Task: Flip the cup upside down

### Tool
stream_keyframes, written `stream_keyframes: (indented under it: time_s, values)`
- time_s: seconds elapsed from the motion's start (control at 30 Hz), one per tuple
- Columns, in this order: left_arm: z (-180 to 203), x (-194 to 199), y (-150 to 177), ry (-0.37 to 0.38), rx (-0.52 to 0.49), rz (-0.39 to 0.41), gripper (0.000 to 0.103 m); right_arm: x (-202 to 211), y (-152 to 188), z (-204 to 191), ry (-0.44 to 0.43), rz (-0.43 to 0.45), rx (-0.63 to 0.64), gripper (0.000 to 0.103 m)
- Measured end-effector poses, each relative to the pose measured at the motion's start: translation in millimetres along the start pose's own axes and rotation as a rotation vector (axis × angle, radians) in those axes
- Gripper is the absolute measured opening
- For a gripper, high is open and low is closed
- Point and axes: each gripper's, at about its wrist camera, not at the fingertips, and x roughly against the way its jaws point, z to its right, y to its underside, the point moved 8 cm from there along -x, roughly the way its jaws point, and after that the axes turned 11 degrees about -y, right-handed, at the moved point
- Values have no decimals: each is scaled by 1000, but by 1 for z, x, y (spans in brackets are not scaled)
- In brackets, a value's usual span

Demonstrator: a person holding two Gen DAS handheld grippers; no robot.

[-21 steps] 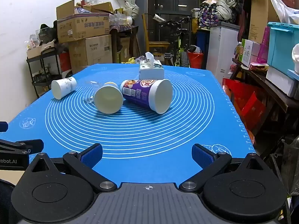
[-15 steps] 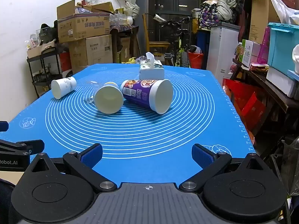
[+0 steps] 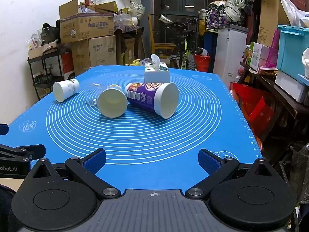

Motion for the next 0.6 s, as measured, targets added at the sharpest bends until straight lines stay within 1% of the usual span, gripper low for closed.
stream_keyframes:
  time_s: [0.6]
  values:
    - [2,-3,2,2,-13,-3,102,-1,0,0,9,0,13,101]
